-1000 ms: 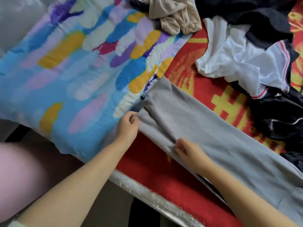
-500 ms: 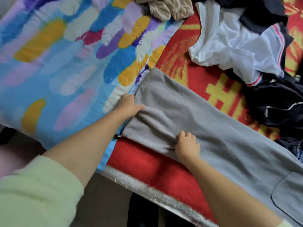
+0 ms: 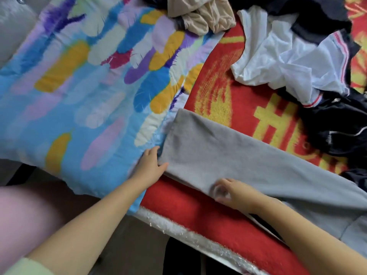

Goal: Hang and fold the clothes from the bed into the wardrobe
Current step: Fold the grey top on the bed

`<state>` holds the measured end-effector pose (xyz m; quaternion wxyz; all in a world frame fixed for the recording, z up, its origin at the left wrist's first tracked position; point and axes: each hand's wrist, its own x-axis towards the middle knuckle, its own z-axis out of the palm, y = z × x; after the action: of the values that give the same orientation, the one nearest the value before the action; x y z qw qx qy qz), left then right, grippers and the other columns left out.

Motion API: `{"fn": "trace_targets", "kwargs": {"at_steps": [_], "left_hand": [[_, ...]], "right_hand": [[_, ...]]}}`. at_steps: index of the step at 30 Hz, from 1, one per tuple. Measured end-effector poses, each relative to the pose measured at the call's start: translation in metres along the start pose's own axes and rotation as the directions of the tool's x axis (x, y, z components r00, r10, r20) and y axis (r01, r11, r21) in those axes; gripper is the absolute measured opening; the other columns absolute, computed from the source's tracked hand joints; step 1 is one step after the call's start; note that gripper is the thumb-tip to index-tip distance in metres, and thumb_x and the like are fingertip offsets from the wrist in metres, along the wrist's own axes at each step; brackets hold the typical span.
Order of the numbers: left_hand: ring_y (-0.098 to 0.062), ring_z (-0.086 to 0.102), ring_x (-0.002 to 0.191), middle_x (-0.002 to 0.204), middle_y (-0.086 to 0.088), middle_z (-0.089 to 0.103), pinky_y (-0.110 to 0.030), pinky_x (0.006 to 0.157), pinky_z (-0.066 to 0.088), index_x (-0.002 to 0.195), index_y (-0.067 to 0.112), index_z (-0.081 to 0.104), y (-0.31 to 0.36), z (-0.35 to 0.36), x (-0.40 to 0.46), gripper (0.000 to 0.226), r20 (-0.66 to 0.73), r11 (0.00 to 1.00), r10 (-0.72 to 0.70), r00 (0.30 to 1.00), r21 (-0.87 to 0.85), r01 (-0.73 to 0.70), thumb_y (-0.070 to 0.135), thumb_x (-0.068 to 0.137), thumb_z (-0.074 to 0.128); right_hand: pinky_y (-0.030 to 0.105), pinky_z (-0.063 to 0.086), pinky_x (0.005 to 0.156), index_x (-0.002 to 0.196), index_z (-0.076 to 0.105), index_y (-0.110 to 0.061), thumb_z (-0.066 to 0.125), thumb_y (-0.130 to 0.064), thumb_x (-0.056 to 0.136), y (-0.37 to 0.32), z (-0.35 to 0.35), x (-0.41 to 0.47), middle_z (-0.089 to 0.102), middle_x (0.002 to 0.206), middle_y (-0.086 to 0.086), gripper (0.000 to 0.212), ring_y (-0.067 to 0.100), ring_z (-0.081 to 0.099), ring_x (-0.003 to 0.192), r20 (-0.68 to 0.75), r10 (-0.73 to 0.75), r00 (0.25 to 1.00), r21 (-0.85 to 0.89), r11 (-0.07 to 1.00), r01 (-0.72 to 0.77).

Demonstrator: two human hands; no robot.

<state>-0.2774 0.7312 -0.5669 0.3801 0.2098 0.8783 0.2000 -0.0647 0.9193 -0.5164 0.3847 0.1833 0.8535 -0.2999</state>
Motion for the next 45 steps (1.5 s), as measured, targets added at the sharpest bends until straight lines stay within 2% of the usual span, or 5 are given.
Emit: {"fn": "trace_targets", "kwargs": {"at_steps": [6,12,29,38,45], "left_hand": [[-0.023,0.058,0.105,0.118,-0.009,0.061,-0.026,0.078,0.039,0.122,0.002,0.051,0.019,0.003,0.027,0.050,0.057,0.968,-0.146,0.988,-0.196,0.154,0.034,0.086,0.066],[-0.023,0.061,0.106,0.113,-0.010,0.065,-0.030,0.085,0.046,0.116,0.003,0.057,0.035,0.005,0.035,0.040,0.010,0.896,-0.107,0.994,-0.432,0.101,0.028,0.086,0.067],[-0.050,0.057,0.095,0.100,-0.036,0.061,-0.047,0.076,0.045,0.096,-0.004,0.061,0.011,-0.114,0.079,0.047,-0.341,0.956,0.108,0.934,0.292,-0.004,0.042,0.094,0.051],[-0.051,0.054,0.099,0.105,-0.037,0.058,-0.050,0.080,0.044,0.106,-0.001,0.061,0.023,-0.135,0.098,0.049,-0.370,0.910,0.129,0.920,0.414,0.038,0.040,0.101,0.035],[-0.051,0.054,0.087,0.089,-0.038,0.056,-0.042,0.064,0.036,0.076,0.001,0.048,0.027,-0.124,0.086,0.049,-0.359,0.891,0.123,0.925,0.451,0.056,0.045,0.098,0.041]], "right_hand": [[0.038,0.037,0.101,0.138,0.042,-0.009,0.055,-0.021,0.093,-0.040,-0.076,0.092,0.041,0.140,0.010,0.048,0.029,0.039,0.128,-0.570,-0.057,0.820,-0.015,0.998,0.059],[0.036,0.041,0.085,0.138,0.036,-0.005,0.060,-0.026,0.087,-0.049,-0.132,0.164,0.047,0.133,0.019,0.060,0.035,0.048,0.117,-0.295,0.344,0.892,0.052,0.937,-0.344],[0.034,0.046,0.063,0.097,0.061,-0.006,0.045,-0.014,0.089,-0.043,-0.071,0.092,0.059,0.092,0.009,0.020,0.026,0.057,0.078,-0.809,0.010,0.587,0.185,0.953,0.238],[0.040,0.051,0.059,0.111,0.064,-0.013,0.088,-0.022,0.057,0.043,0.090,-0.013,0.063,0.100,0.011,0.059,0.035,0.062,0.082,-0.516,0.355,0.780,0.087,0.927,-0.364],[0.031,0.040,0.052,0.082,0.055,-0.019,0.065,-0.020,0.076,0.065,0.070,-0.014,0.055,0.072,0.001,0.011,0.027,0.057,0.064,-0.626,0.047,0.778,0.006,0.998,-0.056]]}}
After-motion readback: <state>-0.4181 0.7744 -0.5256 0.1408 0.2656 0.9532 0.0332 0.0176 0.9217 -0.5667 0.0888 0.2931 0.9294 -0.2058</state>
